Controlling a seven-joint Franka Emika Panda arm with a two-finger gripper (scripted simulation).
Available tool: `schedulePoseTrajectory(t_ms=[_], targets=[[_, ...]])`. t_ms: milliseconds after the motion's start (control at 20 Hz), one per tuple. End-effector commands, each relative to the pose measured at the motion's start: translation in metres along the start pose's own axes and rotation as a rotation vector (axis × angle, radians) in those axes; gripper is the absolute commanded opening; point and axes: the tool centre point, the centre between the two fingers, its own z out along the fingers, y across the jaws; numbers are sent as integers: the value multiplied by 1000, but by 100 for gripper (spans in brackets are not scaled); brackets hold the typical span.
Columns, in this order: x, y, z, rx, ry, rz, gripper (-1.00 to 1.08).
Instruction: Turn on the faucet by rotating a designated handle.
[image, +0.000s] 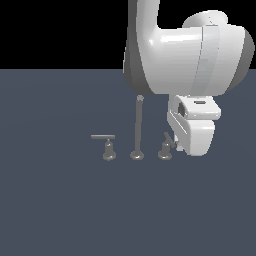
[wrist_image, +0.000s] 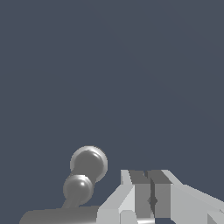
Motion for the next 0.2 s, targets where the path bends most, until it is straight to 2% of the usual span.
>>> schedulePoseTrajectory(t_ms=[0, 150], targets=[[-36, -6, -1, 0, -7, -45, -100], [-49, -7, -1, -1, -9, -51, -100]])
